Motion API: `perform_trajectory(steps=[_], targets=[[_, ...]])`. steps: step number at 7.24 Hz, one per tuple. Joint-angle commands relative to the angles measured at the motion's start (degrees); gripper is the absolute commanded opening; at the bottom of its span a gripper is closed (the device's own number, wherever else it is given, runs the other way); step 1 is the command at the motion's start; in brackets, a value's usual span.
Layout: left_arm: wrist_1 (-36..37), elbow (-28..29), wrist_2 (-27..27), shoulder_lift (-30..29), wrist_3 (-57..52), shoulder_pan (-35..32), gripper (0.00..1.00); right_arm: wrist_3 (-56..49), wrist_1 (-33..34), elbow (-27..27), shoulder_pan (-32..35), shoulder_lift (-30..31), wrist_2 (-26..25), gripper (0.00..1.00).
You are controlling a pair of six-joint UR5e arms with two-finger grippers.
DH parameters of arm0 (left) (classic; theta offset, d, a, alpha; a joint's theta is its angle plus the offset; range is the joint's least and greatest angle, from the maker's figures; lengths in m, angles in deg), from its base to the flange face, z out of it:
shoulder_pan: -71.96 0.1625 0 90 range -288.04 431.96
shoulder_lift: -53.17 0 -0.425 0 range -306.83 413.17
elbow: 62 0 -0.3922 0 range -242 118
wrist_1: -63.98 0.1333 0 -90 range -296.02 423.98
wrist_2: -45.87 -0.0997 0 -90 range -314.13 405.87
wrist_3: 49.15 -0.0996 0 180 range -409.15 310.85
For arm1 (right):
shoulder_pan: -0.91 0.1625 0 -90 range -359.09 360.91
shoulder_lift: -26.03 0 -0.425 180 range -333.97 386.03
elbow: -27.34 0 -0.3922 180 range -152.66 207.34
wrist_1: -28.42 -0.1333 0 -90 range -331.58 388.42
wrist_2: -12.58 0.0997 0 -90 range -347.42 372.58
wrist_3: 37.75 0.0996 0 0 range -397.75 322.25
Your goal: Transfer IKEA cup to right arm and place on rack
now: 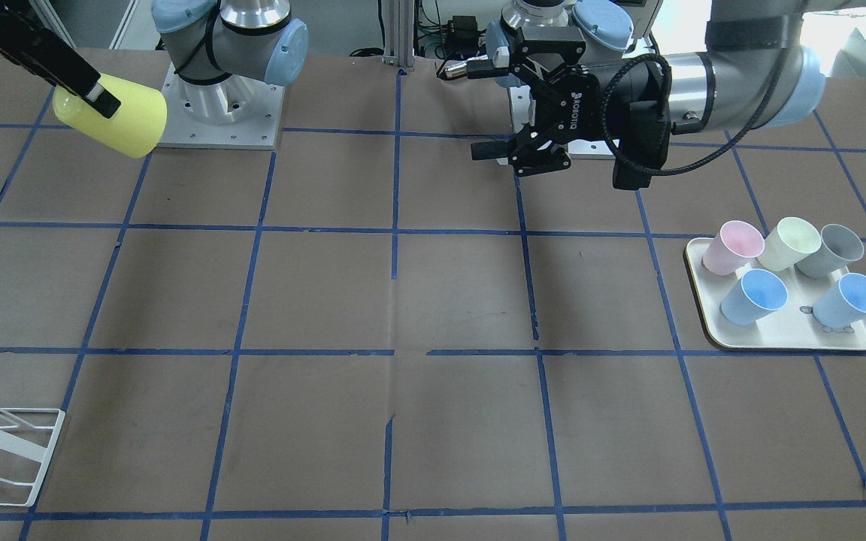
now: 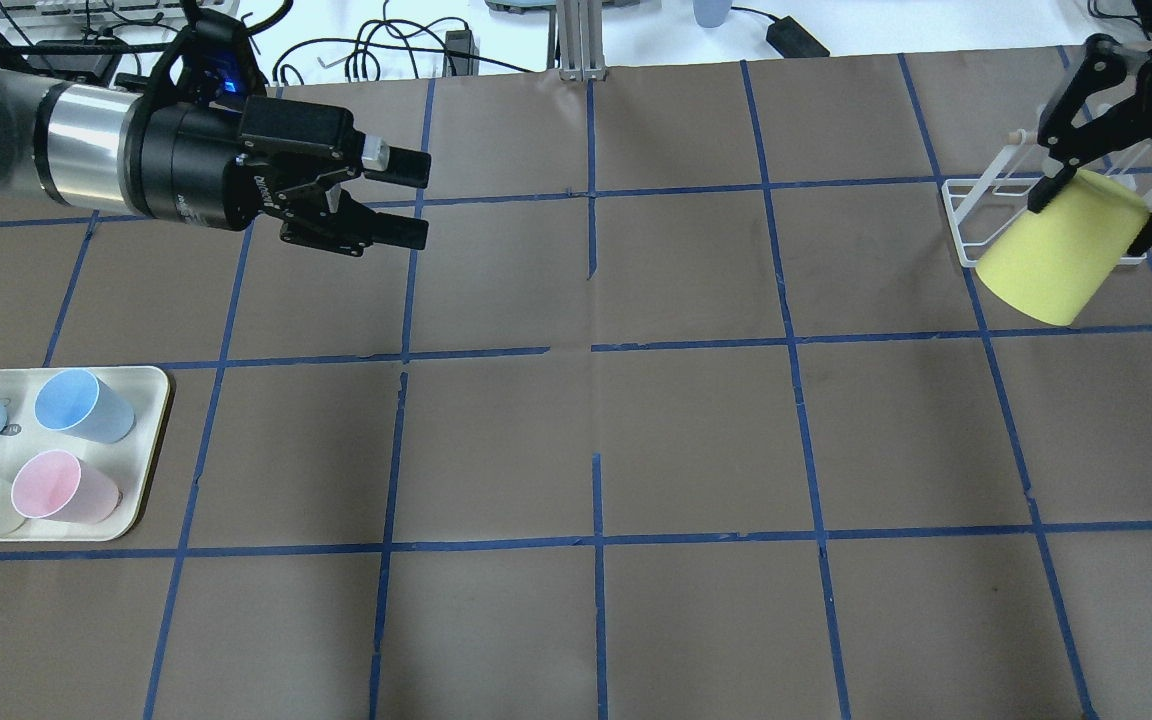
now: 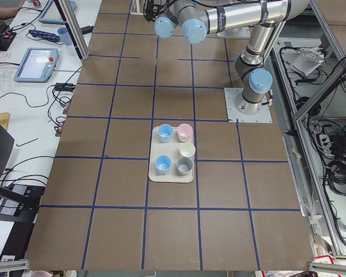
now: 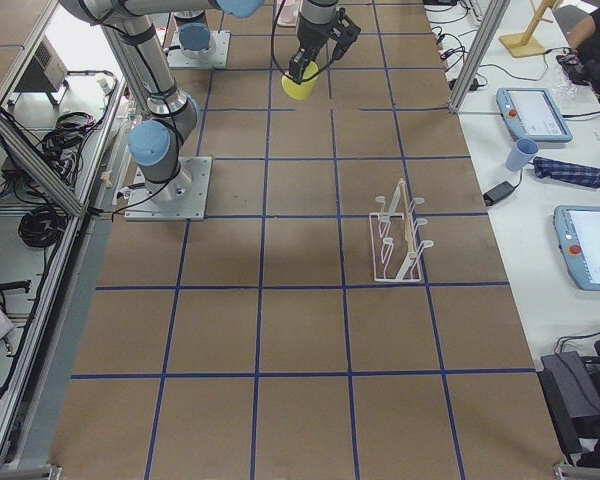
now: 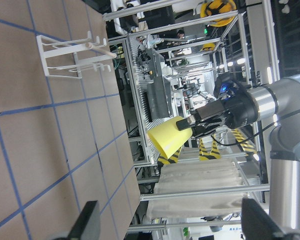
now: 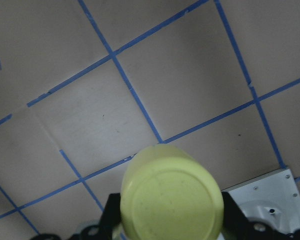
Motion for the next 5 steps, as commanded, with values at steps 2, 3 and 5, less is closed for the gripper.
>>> perform_trajectory(steps=[2, 3, 5], targets=[[22.7, 0.5, -34.4, 0.1, 20.3, -2.6, 1.0, -11.0, 8.5, 0.0, 0.1, -0.4, -8.3, 0.33], [24.7, 1.2, -40.0, 0.5, 22.9, -3.8, 1.0, -13.6, 12.9, 0.7, -0.2, -0.7, -8.3, 0.33], [35.6, 1.2, -57.7, 1.1, 28.6, -7.8, 1.0, -16.2, 20.6, 1.1, -0.6, -5.2, -8.2, 0.32]])
